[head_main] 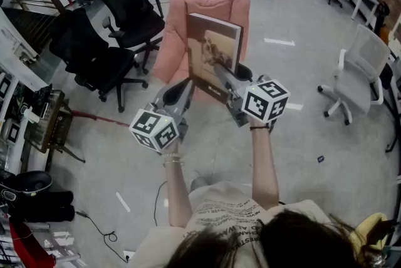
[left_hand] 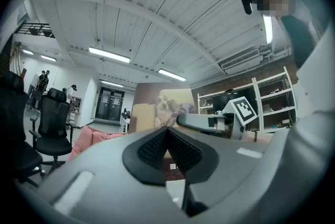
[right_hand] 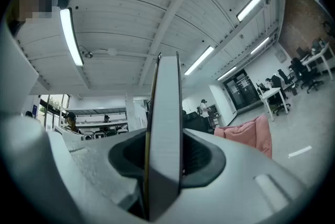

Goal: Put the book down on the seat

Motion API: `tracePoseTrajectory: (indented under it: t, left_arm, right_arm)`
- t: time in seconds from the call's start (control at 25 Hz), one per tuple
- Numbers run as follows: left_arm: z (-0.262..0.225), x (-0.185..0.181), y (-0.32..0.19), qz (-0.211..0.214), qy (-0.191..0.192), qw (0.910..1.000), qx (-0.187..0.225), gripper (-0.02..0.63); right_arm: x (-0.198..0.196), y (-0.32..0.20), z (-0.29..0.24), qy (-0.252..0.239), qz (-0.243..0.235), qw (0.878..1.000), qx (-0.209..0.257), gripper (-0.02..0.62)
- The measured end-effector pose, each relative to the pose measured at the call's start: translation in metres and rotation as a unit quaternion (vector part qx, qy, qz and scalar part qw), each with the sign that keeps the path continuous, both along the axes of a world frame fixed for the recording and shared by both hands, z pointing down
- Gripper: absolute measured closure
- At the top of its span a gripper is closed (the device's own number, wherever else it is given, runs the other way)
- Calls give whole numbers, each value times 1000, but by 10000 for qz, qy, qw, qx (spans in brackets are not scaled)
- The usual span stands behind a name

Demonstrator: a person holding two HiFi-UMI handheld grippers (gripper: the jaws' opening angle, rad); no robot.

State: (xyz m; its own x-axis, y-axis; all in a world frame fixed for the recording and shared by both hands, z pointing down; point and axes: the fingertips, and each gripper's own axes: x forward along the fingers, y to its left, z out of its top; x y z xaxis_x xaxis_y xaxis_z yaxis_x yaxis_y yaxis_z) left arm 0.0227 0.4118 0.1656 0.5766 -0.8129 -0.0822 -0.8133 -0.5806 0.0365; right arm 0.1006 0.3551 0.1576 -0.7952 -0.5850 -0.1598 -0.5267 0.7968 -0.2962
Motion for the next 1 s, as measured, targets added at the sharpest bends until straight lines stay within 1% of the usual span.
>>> tracePoseTrajectory:
  t: [0.16,0.44,0.64,0.8,1.0]
  left_arm:
    - [1,2,-4,15,-71,10000,-25,611]
    - [2,2,-7,-5,-65,10000,-59,611]
    - [6,10,-4,-15,-48,9999,-118,611]
    - [18,17,-4,-20,-64,9997,-237,611]
    - [31,14,-6,-62,-12,9992,-404,611]
  right_arm:
    - [1,-4,-1,11,10,10000,28,448]
    - [4,-7,-3,-18,23,10000,23,448]
    - [14,-7,0,118,147,9998,-3,448]
    - [26,-15,12,229,291,9992,-148,448]
    - [32,-23,27,282,401,9981,-362,448]
